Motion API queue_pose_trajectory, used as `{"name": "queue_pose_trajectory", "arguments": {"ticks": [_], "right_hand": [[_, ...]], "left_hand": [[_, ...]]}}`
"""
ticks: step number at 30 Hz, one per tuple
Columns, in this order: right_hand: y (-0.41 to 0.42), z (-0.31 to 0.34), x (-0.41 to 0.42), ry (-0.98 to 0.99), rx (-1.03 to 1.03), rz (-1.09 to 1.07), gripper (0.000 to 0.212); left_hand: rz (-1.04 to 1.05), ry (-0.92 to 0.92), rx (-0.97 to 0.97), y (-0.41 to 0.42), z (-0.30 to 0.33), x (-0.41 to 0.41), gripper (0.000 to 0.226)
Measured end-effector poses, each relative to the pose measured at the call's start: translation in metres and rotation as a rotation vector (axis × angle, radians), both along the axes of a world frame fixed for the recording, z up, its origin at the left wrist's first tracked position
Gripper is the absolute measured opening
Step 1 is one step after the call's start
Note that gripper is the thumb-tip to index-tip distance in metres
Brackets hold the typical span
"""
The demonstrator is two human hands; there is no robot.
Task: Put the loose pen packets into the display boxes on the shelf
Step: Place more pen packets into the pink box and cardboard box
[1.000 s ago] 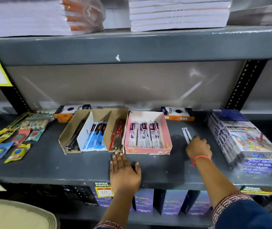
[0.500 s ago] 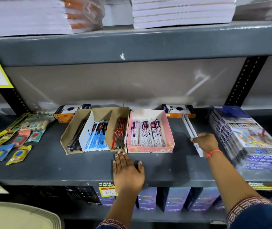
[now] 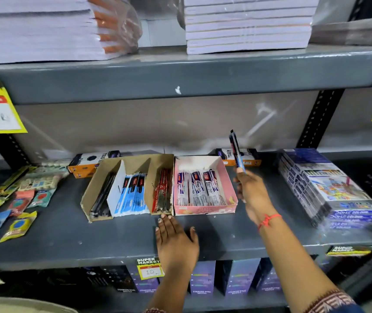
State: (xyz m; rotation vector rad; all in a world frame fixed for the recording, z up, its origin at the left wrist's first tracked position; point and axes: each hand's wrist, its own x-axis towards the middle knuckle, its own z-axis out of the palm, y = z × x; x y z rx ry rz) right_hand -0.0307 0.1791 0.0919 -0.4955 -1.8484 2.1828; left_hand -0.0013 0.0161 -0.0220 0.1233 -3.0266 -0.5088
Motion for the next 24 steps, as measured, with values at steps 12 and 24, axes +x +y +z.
{"name": "queue_pose_trajectory", "arguments": {"ticks": [12, 24], "right_hand": [[-0.042, -0.018, 0.016, 0.052, -0.457, 0.280, 0.019], [-0.047, -0.029, 0.017, -0.134, -0.414, 0.244, 0.012]], "left_hand": [[-0.010, 0.008, 0.048, 0.000, 0.000, 0.000, 0.074], [-0.008, 0.015, 0.026, 0.001, 0.000, 0.001, 0.074]]}}
